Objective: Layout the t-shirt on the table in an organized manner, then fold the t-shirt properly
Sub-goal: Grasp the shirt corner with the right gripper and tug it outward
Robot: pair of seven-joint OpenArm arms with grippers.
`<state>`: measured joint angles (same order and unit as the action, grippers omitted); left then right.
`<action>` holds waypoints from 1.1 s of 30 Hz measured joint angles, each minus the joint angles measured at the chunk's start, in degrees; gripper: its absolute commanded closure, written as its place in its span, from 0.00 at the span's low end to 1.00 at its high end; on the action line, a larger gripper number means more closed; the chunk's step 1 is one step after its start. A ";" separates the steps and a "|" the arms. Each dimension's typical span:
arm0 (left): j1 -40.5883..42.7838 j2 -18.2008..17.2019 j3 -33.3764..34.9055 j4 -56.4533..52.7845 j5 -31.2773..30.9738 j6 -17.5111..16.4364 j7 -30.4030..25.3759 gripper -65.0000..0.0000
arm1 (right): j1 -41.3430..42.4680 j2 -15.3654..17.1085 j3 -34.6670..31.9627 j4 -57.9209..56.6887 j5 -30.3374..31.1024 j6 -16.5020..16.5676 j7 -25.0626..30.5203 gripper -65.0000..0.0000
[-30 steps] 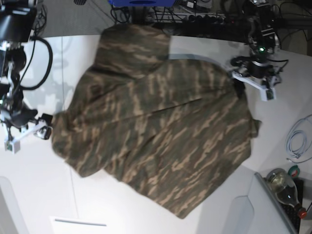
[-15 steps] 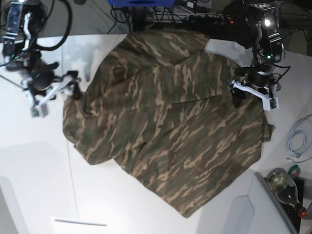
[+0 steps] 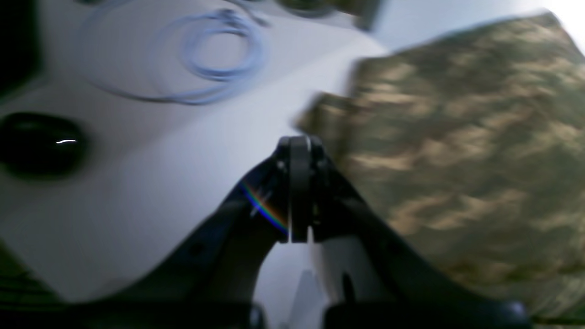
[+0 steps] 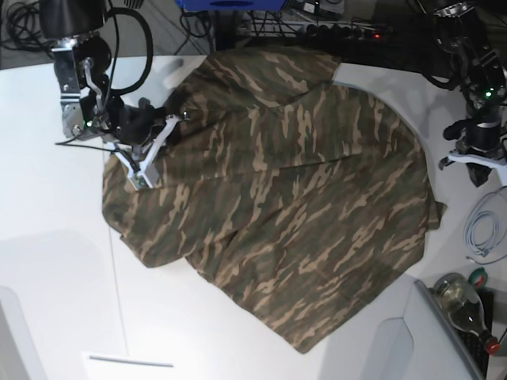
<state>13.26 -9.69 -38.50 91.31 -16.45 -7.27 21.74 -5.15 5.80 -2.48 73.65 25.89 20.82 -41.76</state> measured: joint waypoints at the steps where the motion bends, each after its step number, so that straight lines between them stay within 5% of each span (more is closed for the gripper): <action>1: 0.09 -0.66 -0.20 -0.92 0.09 0.00 0.11 1.00 | 0.81 0.15 0.44 -1.57 0.85 0.35 0.31 0.98; 12: 4.02 -1.99 0.33 -6.19 -0.15 -0.04 0.35 1.00 | 14.08 8.02 1.42 -20.22 2.47 2.14 9.33 0.98; 18: 3.56 -2.78 4.76 -11.19 -0.35 0.31 -0.04 1.00 | 16.02 8.61 1.46 -20.20 0.44 0.35 8.96 0.97; 23: 2.82 -1.73 5.70 -14.86 -0.61 -0.24 -1.05 0.61 | 7.80 8.57 1.38 -6.14 -1.09 -0.72 6.93 0.97; 28: 0.33 -4.26 5.70 -19.98 -11.28 -10.82 -3.17 0.44 | 2.86 8.11 1.79 5.57 -0.44 -4.76 7.34 0.96; 33: -5.20 -6.95 5.57 -28.96 -14.12 -12.72 -3.43 0.39 | -2.56 8.66 6.10 11.39 -1.07 -6.12 6.75 0.96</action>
<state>8.05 -16.64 -32.93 62.35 -30.57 -19.99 18.31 -7.70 14.46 3.62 85.03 24.82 14.70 -35.00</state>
